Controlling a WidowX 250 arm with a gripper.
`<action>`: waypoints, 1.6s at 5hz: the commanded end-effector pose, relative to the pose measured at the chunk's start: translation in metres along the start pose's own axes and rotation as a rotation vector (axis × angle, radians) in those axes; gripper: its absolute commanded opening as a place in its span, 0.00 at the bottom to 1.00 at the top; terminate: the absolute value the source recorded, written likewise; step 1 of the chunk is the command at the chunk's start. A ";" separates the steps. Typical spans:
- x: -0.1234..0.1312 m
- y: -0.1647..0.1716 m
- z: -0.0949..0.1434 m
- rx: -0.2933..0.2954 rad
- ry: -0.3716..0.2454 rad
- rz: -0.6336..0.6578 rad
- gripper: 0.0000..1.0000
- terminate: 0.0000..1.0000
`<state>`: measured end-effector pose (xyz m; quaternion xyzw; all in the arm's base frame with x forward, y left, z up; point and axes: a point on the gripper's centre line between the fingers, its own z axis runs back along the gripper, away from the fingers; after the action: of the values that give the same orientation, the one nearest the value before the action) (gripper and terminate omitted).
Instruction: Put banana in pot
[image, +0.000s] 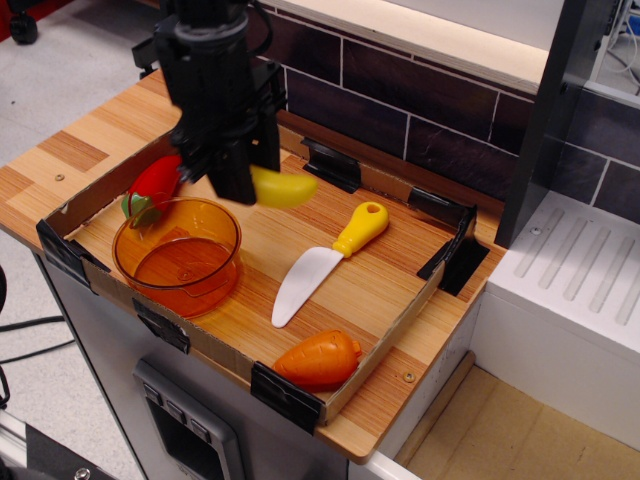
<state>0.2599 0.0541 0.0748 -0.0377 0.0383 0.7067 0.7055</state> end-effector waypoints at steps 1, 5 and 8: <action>0.029 0.031 0.008 -0.056 -0.057 -0.057 0.00 0.00; 0.045 0.031 -0.014 -0.049 -0.160 -0.092 1.00 0.00; 0.017 0.014 0.032 -0.106 -0.047 -0.070 1.00 0.00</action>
<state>0.2540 0.0633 0.0865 -0.0464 0.0169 0.6858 0.7261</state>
